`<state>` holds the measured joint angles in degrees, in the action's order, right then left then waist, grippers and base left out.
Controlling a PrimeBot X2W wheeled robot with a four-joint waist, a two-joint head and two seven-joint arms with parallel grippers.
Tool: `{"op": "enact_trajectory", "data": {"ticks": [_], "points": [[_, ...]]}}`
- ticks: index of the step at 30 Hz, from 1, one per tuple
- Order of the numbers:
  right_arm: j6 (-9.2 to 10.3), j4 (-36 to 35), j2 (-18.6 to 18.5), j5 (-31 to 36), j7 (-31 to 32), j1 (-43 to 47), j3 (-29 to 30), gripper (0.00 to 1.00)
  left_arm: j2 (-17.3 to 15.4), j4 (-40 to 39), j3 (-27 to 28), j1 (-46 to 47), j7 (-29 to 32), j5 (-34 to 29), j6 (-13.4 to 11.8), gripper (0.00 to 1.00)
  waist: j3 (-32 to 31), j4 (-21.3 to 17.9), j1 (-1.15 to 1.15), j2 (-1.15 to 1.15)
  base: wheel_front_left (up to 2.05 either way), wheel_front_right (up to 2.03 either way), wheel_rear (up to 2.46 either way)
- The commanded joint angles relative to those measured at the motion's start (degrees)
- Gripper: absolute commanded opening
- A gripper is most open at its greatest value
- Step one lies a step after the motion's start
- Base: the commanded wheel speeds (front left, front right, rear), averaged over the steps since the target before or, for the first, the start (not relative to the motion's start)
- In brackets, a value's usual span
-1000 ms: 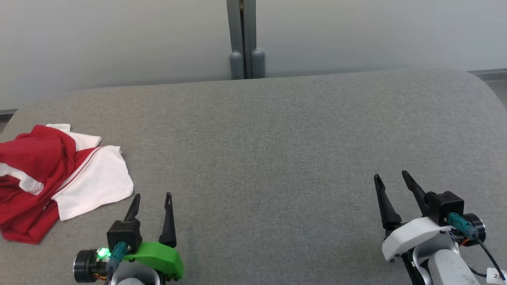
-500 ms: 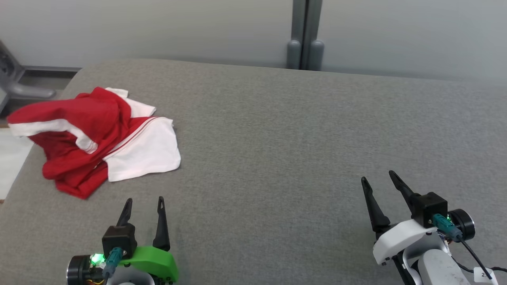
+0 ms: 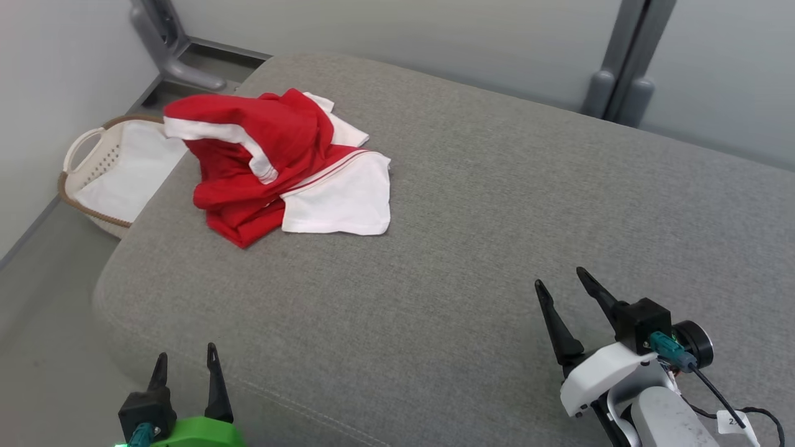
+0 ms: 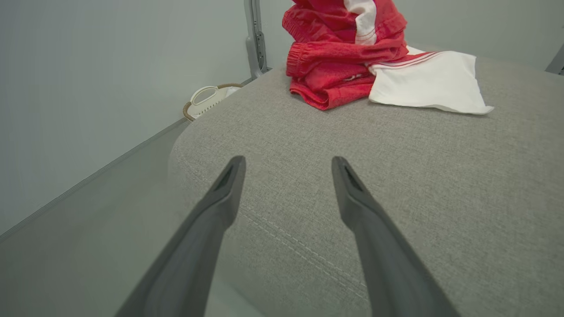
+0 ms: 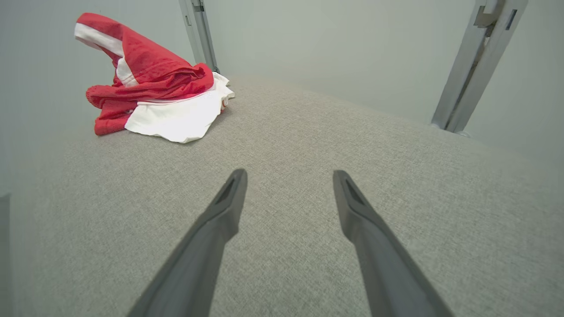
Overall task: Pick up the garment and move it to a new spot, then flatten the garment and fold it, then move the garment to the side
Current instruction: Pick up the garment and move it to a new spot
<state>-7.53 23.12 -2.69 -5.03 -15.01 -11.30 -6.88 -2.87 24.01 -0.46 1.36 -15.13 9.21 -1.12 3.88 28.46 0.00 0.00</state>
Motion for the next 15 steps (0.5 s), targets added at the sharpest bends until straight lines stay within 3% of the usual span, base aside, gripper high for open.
{"op": "enact_trajectory", "data": {"ticks": [1, 7, 15], "points": [[0.07, 0.41, -0.43, -0.34, -0.25, -0.46, -0.39, 1.0, -0.06, -0.36, 0.48, -0.99, -0.04, 0.44, -0.48, 1.0, 0.96, 2.54, 0.0, 0.0, 0.0, 0.0, 0.0], [0.07, 0.65, -0.43, 0.29, -0.25, -0.91, -0.8, 1.0, -0.04, -0.06, 0.42, -1.01, -0.04, 2.38, -0.36, 1.0, 1.79, 2.59, 0.0, 0.0, 0.0, 0.0, 0.0], [0.07, -0.03, -0.41, 2.4, -0.25, -0.4, 0.62, 1.0, -0.08, 2.2, 0.7, 4.68, -0.04, 3.44, 2.32, 1.0, 3.91, 0.04, 0.0, 0.0, 0.0, 0.0, 0.0]]}}
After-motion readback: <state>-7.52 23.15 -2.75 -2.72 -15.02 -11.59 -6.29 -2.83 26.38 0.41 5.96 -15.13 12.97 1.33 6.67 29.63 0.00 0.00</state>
